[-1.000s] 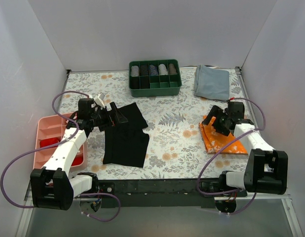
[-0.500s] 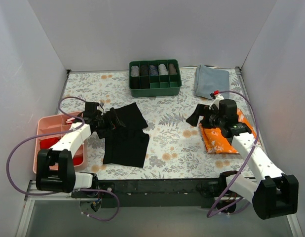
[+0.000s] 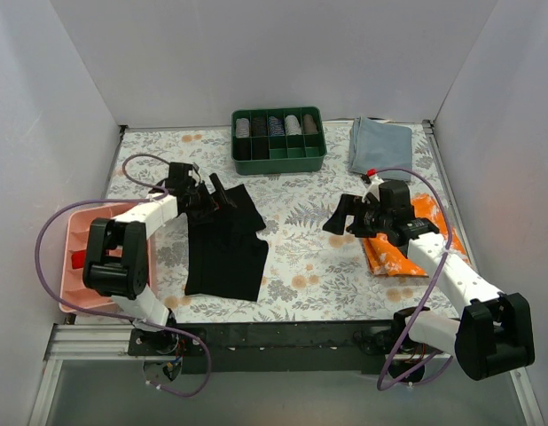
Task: Roll the underwear
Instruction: Flatten out the underwear at the center of the board.
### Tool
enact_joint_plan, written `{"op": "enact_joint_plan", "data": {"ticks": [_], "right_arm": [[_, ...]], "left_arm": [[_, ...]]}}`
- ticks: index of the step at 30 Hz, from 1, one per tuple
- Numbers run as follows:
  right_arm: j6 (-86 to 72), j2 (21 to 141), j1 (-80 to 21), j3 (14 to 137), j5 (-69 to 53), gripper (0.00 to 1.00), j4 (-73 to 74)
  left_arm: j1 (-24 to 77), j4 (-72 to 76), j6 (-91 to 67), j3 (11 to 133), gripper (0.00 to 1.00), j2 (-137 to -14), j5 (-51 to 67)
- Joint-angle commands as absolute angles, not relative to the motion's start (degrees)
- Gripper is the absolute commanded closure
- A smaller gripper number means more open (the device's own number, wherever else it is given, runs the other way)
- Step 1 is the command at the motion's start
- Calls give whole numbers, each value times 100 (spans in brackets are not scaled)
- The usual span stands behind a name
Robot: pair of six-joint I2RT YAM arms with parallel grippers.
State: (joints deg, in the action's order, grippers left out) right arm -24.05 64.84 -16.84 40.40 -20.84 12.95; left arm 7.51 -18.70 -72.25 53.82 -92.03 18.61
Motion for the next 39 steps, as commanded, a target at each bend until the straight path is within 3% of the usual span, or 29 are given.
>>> {"op": "enact_joint_plan", "data": {"ticks": [1,7,17,23,27,30,34,39], "right_arm": [[-2522,6469,-1723,3999,-2224,2,1028],[-2531,6363,-1723,3937,-2031,2,1142],[-2768,6355,-1539,4640,271,1,2399],[-2778,6205,-1239,4641,37,2,2198],[-2611,6450,-1213,4667,-526,3,2022],[-2488,6784,-1222,4685,-1106,8,1838],[-2426,7224,-1265,4711,-2072,25,1338],[-2373,8111,-1774,5158,-2610,28,1143]], "left_arm": [[984,-1617,-7216,6019,2,-9772,1741],[1414,-1652,-7172,6249,2,-10467,1819],[2889,-1635,-6733,6547,2,-10573,2924],[3515,-1924,-6083,6855,2,-10486,3682],[3524,-2153,-5898,6873,2,-9663,3824],[3516,-2302,-5967,6777,2,-9081,3158],[3455,-2583,-6529,6138,2,-7949,1036],[3226,-2873,-7522,5152,2,-7296,378]]}}
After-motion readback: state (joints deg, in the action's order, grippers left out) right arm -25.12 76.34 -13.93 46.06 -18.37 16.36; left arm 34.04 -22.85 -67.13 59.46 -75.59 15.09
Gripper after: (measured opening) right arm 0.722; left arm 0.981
